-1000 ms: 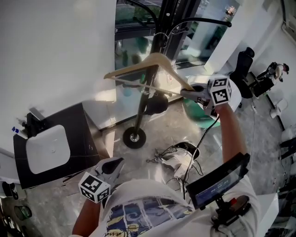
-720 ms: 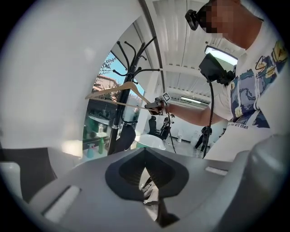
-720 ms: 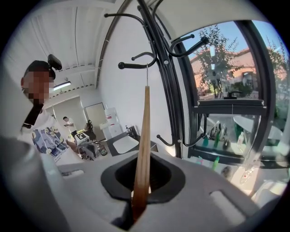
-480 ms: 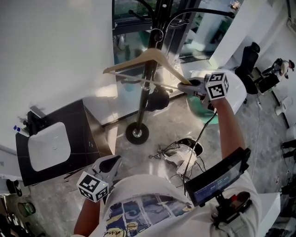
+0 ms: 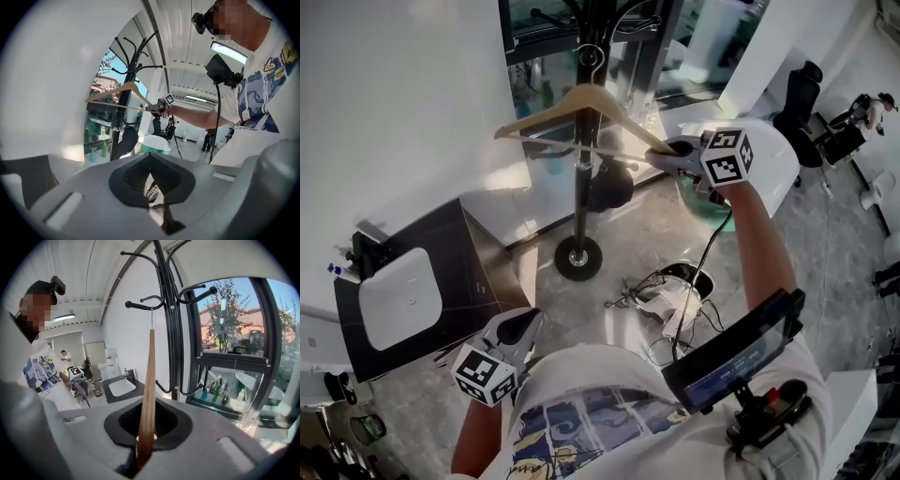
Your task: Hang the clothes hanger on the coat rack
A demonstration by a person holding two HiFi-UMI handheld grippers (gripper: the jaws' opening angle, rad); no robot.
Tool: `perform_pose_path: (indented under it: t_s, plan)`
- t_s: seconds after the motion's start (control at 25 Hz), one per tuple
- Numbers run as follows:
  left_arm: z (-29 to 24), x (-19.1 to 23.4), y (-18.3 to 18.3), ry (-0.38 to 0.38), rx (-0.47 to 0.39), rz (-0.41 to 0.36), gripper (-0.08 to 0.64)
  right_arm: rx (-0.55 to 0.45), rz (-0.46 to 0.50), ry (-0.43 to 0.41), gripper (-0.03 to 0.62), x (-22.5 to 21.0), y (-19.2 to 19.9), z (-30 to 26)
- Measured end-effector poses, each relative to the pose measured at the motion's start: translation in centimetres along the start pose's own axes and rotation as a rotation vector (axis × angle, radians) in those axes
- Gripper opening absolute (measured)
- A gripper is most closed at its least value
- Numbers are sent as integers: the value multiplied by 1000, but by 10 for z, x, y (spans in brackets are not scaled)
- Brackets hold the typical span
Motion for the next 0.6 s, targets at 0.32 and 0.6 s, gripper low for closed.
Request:
perform_pose_path:
  t_s: [0.32,0.6]
  plan:
    - [8,-2,6,-7,12,-1,3,-10,24,32,15,-2,0,-4]
    - [17,-3,14,2,26,6,3,-63,1,97,76,-2,5,0]
Point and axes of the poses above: the fingertips, and each gripper's own axes: z backward along the fingers, x to its left, y out of its underside, the point moved 10 cm from there along z, backward along the fingers, and after that the axes turned 9 degrees about -y, right-handed, at the moved point
